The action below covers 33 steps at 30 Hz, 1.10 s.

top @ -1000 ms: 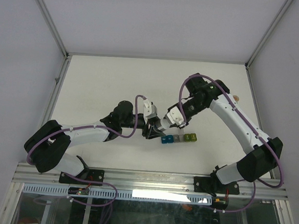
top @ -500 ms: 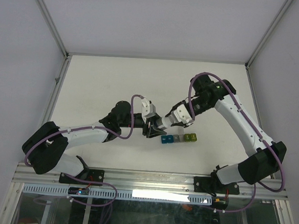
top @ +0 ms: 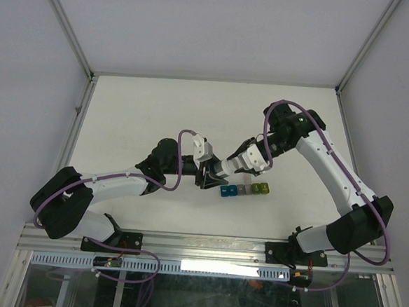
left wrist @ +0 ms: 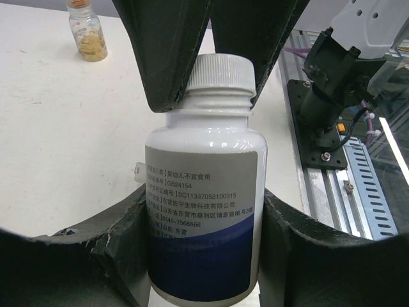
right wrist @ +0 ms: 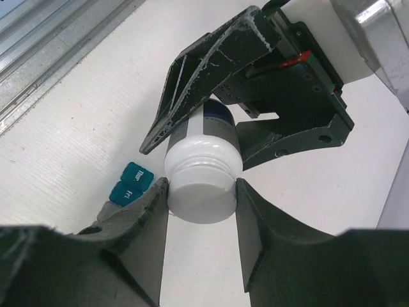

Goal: Sort the pills into containers

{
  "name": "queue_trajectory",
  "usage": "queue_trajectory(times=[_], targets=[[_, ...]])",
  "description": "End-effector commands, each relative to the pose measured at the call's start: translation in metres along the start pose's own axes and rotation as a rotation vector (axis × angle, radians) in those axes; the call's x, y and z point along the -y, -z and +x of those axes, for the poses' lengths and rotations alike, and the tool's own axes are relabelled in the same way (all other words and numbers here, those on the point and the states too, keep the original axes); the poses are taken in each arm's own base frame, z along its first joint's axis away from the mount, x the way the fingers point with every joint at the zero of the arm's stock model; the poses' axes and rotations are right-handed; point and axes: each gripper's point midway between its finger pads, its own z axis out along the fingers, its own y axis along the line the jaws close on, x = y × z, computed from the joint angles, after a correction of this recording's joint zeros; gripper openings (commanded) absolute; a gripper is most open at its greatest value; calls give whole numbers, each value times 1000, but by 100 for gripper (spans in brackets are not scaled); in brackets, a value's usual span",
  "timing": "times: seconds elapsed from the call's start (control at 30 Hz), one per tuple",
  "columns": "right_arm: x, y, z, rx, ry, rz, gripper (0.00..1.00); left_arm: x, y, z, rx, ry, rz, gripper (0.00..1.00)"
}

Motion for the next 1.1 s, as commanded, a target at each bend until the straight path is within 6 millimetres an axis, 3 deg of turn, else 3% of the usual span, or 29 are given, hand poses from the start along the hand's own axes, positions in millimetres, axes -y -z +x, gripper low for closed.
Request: queue_trajectory(times=[0.0,0.4,0.67,0.87,1.07], targets=[[-3,28,-6,-82,12,34,6,7,8,10,-23,27,38,0],[-3,35,-5,-59,-49,93,6,6,9,8,-13,25,38,0],[16,48,7,-16,-315,292,6,5,13,7,1,17,19,0],[30,63,34,43,-645,479,7,2,14,-1,42,5,-9,0],[40,81,78,120,-893,645,12,2,21,-13,104,-9,-50,0]])
